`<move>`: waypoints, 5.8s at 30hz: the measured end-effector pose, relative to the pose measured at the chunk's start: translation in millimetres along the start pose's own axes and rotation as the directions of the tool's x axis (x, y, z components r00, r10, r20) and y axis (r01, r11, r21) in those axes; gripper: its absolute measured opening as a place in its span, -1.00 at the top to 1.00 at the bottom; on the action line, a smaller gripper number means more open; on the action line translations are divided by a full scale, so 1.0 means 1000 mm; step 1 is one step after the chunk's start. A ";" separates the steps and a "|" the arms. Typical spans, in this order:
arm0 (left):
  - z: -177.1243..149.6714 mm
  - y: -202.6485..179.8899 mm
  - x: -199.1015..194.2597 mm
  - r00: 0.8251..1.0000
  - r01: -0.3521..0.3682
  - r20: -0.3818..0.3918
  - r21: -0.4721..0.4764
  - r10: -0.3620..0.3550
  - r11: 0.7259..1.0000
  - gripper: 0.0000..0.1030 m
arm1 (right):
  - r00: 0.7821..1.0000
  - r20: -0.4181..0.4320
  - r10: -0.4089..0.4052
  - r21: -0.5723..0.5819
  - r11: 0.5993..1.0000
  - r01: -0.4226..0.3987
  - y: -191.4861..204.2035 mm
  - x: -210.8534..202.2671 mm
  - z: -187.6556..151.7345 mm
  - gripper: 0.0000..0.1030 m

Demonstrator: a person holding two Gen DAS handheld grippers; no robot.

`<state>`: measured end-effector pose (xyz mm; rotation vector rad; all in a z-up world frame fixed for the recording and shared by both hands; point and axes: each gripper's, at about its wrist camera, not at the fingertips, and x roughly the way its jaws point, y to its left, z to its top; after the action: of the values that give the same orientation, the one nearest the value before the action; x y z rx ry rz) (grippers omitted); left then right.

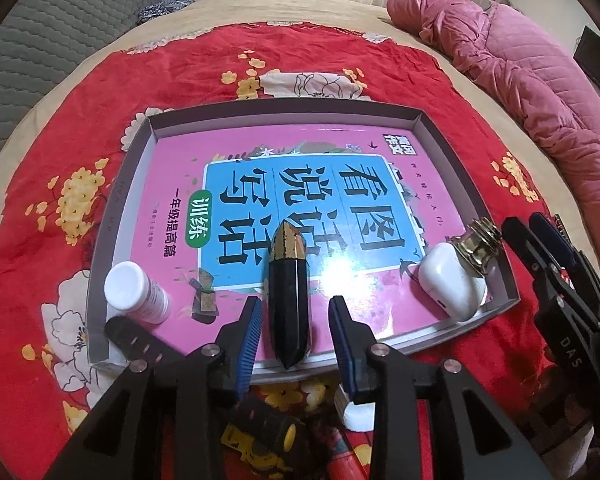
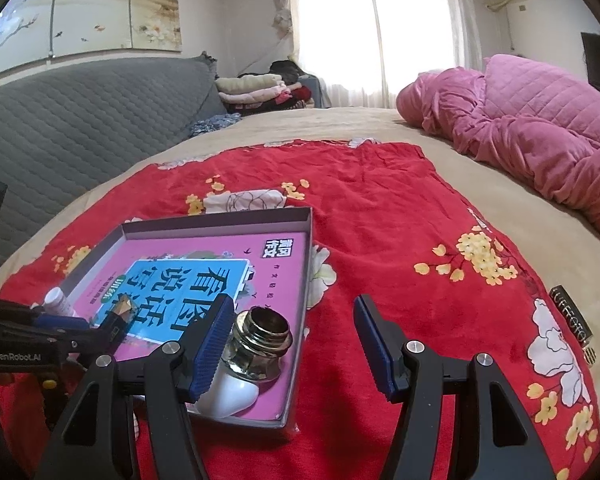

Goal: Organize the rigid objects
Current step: 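Withdraw both tools from the tray back toward the remaining objects, then move the right tool toward the red lighter beside the white cap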

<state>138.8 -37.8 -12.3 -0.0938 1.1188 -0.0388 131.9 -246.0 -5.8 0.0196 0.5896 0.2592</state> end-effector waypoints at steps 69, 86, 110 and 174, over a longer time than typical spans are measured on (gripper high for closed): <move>-0.036 0.029 -0.085 0.984 0.036 0.176 -0.001 -0.035 0.999 -0.05 | 0.998 0.031 -0.048 -0.112 0.992 0.051 0.040 -0.047 -0.017 -0.49; -0.057 0.041 -0.084 0.984 0.078 0.162 -0.022 -0.073 0.997 -0.05 | 1.000 -0.013 -0.014 -0.162 0.987 0.012 0.075 -0.079 -0.030 -0.49; -0.081 0.051 -0.087 0.988 0.123 0.100 -0.023 -0.120 0.992 -0.05 | 0.990 -0.112 0.086 -0.184 0.977 -0.106 0.116 -0.101 -0.042 -0.49; -0.095 0.039 -0.012 0.972 0.228 -0.066 0.054 -0.224 0.972 0.41 | 0.904 -0.409 0.129 -0.192 0.956 -0.223 0.153 -0.026 -0.088 -0.50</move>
<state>48.0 -3.1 -46.6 -0.1656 1.1611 -0.2814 26.2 -108.9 -50.8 -0.2139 0.9569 0.5171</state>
